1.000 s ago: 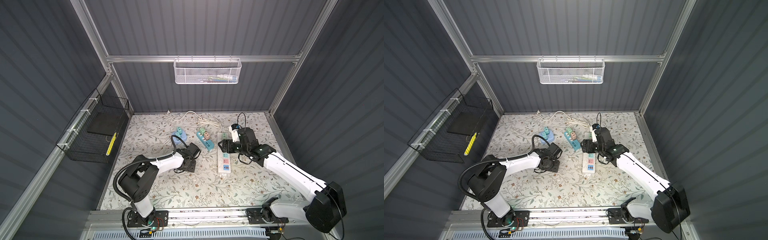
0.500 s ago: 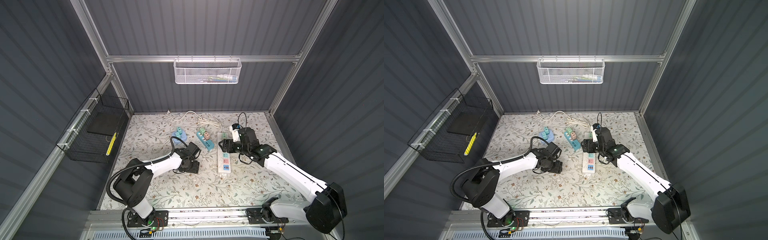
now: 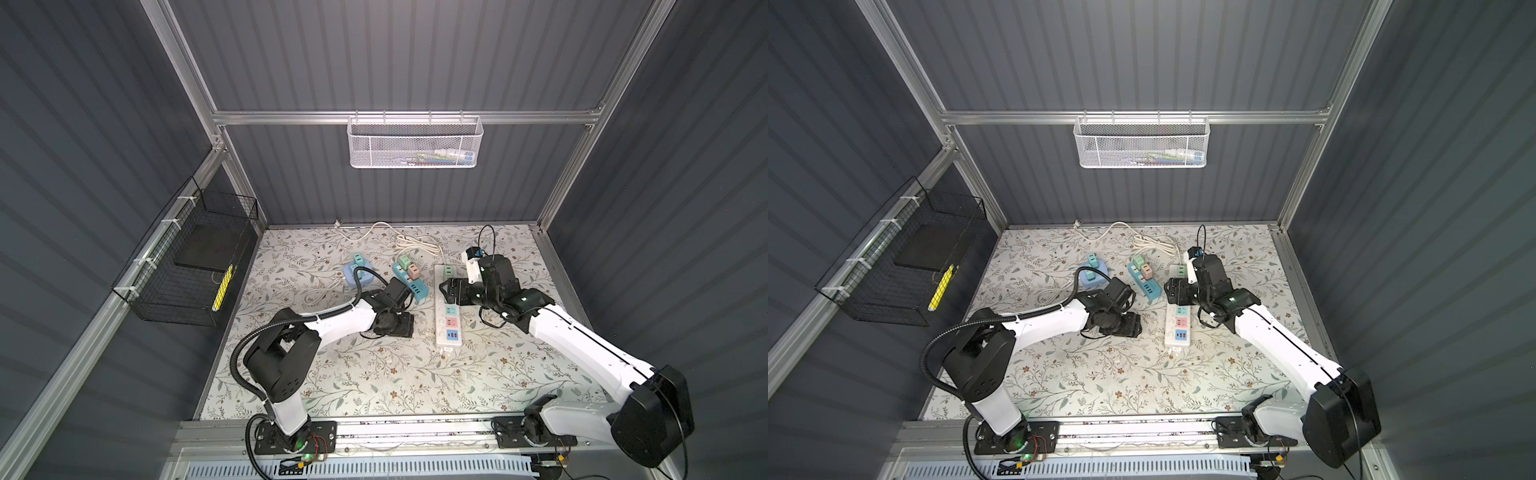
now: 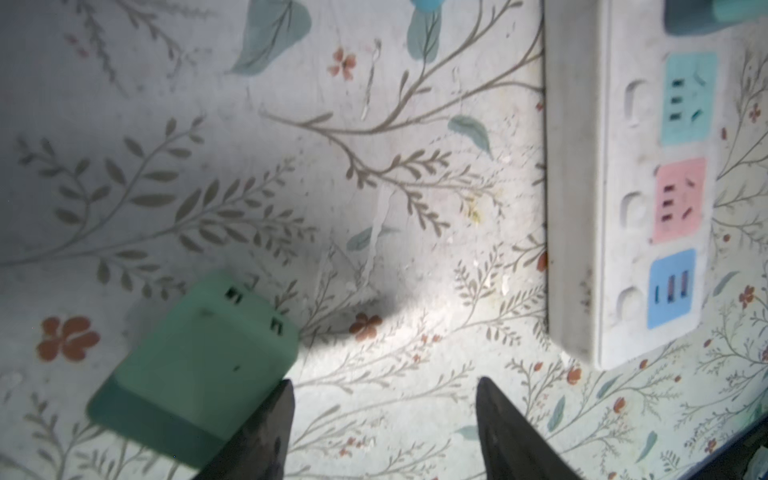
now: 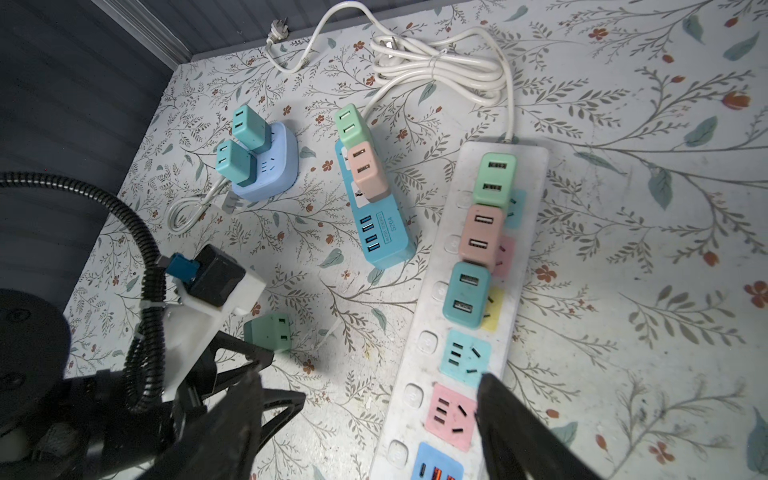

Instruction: Insert the plug

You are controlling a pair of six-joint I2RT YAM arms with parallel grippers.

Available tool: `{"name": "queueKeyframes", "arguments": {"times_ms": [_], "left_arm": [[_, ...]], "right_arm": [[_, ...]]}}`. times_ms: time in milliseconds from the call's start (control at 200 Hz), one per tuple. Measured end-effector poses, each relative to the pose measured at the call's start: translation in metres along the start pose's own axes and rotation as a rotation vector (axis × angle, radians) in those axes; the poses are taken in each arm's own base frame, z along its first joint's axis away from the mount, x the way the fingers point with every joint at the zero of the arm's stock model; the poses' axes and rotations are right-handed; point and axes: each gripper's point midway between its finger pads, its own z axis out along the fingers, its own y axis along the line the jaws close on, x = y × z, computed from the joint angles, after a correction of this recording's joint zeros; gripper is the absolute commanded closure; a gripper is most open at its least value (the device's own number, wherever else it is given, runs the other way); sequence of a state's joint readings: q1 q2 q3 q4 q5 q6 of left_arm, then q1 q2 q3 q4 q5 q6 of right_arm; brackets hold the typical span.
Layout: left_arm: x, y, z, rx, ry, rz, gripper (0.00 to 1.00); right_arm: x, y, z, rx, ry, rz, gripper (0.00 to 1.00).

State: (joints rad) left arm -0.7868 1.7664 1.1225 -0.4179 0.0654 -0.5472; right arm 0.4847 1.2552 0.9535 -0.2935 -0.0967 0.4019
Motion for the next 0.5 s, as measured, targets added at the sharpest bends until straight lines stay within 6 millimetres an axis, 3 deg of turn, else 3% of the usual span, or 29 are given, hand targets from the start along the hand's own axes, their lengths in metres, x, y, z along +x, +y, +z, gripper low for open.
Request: {"name": "queueKeyframes", "arguments": {"times_ms": [140,250,345,500], "left_arm": [[-0.013,0.003,0.012,-0.039,-0.021,0.023,0.30],[-0.021,0.005,0.008,-0.067,-0.053,0.055,0.28],[-0.034,0.005,-0.005,-0.085,-0.100,0.090,0.26],[-0.055,0.017,-0.045,-0.102,-0.192,0.108,0.15]], "right_arm": [[-0.002,-0.002,-0.002,0.006,-0.007,0.000,0.19],[-0.003,-0.002,-0.008,0.010,-0.019,-0.001,0.19],[-0.005,-0.002,-0.011,0.011,-0.029,-0.001,0.18],[-0.004,-0.007,-0.009,0.032,-0.029,0.005,0.14]]}}
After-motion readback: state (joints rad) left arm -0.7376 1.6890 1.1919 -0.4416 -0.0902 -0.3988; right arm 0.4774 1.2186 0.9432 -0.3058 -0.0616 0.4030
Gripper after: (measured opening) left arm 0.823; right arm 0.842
